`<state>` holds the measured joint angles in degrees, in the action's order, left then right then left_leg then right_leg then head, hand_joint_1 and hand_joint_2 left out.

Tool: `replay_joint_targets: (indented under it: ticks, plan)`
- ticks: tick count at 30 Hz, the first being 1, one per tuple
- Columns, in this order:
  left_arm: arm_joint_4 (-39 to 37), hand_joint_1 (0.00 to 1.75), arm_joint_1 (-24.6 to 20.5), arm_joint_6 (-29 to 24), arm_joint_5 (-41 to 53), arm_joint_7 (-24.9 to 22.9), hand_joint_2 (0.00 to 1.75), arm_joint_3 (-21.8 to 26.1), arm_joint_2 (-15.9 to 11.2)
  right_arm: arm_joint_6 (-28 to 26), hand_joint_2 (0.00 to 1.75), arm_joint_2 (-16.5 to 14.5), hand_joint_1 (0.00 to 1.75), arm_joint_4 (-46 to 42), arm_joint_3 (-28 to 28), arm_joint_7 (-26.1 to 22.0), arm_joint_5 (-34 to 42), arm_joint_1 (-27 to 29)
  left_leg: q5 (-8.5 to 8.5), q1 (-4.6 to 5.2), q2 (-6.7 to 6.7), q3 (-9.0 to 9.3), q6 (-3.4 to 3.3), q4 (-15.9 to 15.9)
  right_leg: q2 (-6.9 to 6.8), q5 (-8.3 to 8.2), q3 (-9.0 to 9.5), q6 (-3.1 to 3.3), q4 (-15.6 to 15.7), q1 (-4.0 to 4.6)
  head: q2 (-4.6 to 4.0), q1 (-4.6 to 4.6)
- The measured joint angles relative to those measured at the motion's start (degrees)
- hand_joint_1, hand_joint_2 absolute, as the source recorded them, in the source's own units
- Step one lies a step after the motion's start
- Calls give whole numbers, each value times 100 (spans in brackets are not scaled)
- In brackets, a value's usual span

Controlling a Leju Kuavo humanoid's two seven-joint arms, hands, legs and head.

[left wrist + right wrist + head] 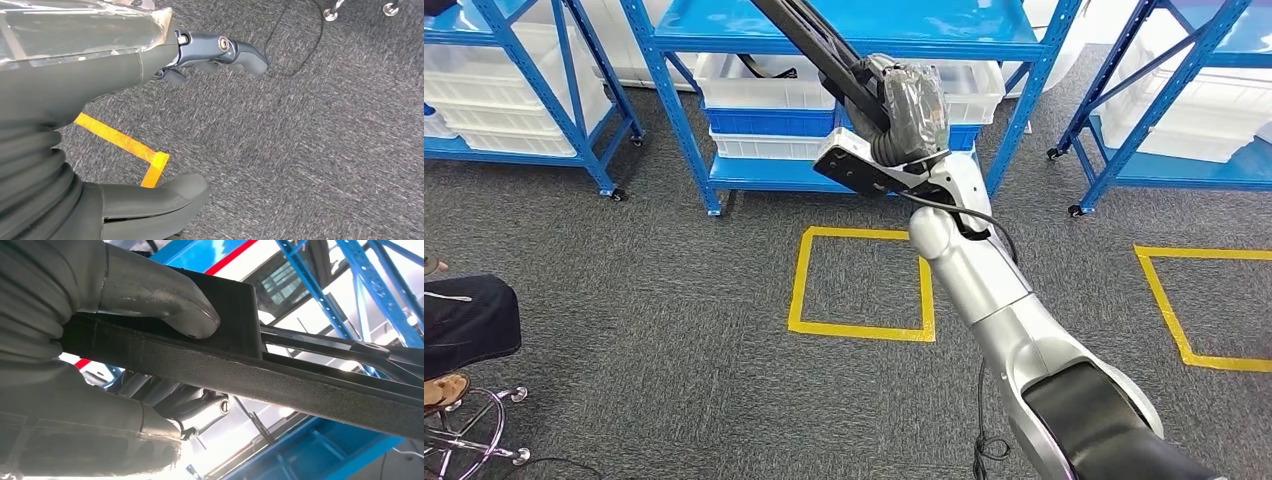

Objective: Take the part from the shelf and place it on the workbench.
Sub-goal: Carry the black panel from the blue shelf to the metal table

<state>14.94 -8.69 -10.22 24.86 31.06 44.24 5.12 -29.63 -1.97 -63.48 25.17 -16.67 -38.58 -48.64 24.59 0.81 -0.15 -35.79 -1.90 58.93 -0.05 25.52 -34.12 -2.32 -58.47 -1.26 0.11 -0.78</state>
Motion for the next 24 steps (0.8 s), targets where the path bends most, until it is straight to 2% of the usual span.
replay_joint_targets:
  ticks: [3,5,6,8,9,10,11,13,14,15,16,19,21,23,24]
  plan:
    - [-1,0,-2,1,29,-4,175,2,-7,-35,175,6,175,62,-32,8,-44,48,-29,-15,7,8,-41,-36,0,-8,-9,-31,4,4,0,0]
    - [-1,0,-6,1,36,-7,175,2,2,-54,175,17,175,88,-56,16,-65,62,-87,-59,31,28,-101,-118,2,120,-114,-25,-180,24,0,-5]
    - [-1,0,-8,1,37,-8,175,2,7,-65,175,27,175,99,-65,19,-70,69,-114,-85,46,28,-124,-150,3,266,-241,-6,-444,31,0,-10]
    - [-3,0,-7,1,39,-9,175,2,15,-78,175,45,175,128,-75,20,-73,96,-138,-96,51,-5,-129,-156,5,611,-585,18,-1227,21,0,-17]
    - [-6,0,-5,1,39,-11,175,2,20,-79,175,51,175,145,-77,23,-77,120,-148,-105,44,-21,-118,-155,5,720,-711,3,-1540,11,0,-16]
    - [-9,0,-4,1,39,-14,175,2,27,-80,175,57,175,162,-78,31,-85,146,-160,-115,29,-34,-101,-152,5,752,-747,-30,-1667,-3,0,-16]
    - [-11,0,-4,2,41,-18,175,2,32,-82,175,64,175,175,-80,42,-98,171,-171,-133,7,-43,-78,-148,5,686,-648,-86,-1524,-23,0,-16]
    - [-13,0,-7,6,58,-27,175,2,38,-95,175,80,175,189,-96,71,-126,207,-184,-170,-40,-67,-10,-117,51,425,-202,-213,-714,-85,0,-18]
    - [-13,0,-12,9,74,-33,175,2,36,-109,175,86,175,190,-110,86,-142,224,-188,-173,-70,-90,36,-91,91,312,3,-235,-334,-100,0,-18]
    - [-13,0,-18,10,90,-38,175,2,33,-125,175,92,175,189,-130,103,-159,246,-196,-169,-97,-115,81,-73,121,247,122,-220,-110,-103,0,-17]
    - [-13,0,-22,11,113,-47,175,2,31,-140,175,100,175,184,-154,125,-183,280,-213,-161,-124,-136,123,-67,138,227,154,-175,-37,-92,0,-14]
    - [-14,0,-18,12,161,-87,175,0,42,-158,175,129,175,156,-241,201,-249,413,-236,-190,-159,-192,209,-56,72,164,129,-16,-56,-74,0,-11]
    - [-14,0,-22,14,187,-113,175,-1,46,-156,175,152,175,110,-296,226,-272,477,12,-210,-94,-350,245,289,33,124,104,73,-49,-77,0,-8]
    - [-15,0,-31,30,214,-131,175,-2,46,-150,175,183,175,62,-351,231,-279,543,433,-209,-26,-670,272,1063,-10,103,71,124,-51,-40,0,-3]
    - [-16,0,-32,41,226,-141,175,-3,47,-145,175,204,175,47,-375,231,-279,585,580,-209,-14,-815,273,1417,-39,96,56,138,-52,-19,0,-3]
